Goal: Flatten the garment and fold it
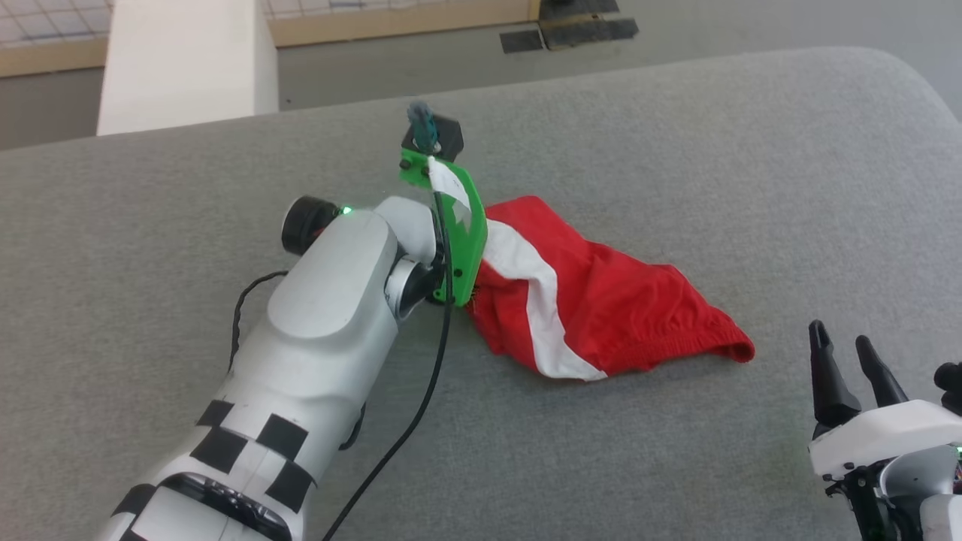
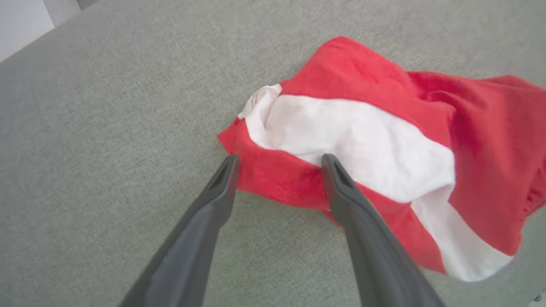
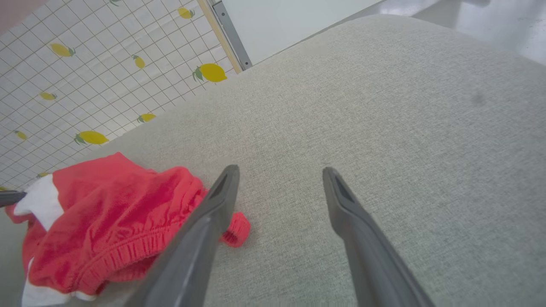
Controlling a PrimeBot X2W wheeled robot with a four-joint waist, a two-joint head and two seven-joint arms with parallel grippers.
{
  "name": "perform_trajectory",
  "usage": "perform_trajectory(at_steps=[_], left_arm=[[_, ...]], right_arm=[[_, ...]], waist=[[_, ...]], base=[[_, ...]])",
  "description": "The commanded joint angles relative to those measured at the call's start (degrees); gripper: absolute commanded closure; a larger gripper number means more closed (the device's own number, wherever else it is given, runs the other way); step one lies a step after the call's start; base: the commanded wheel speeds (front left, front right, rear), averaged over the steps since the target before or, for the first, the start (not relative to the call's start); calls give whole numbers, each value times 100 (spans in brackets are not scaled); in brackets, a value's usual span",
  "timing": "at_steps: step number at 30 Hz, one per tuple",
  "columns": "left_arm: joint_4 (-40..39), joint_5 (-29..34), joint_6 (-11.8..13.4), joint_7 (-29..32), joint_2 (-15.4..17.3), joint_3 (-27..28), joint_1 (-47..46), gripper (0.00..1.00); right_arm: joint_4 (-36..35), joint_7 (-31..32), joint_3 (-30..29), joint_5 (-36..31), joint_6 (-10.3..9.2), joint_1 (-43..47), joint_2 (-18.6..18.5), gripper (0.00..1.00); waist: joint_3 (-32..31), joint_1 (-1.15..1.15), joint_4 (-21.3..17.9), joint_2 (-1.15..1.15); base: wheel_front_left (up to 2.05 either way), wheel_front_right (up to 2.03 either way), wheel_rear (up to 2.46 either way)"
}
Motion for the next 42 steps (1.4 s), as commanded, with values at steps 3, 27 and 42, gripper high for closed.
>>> perform_trajectory(at_steps=[3,27,42], left_arm=[[129,-80,-16,233,1,-75,-49,0],[-1160,-1673,386,-1940,468,892,949,100],[-2089,-2388,1002,-2170,620,1340,4117,100]], right_arm=[[92,-133,-4,42,-8,-97,-2,0],[99,36,-25,-241,-8,179,-2,0],[-22,215,304,-243,-8,211,-2,0]], waist=[[173,-1,-145,0],[-539,-1,1240,0],[-708,-1,1701,0]], base=[[0,0,0],[0,0,0],[0,0,0]])
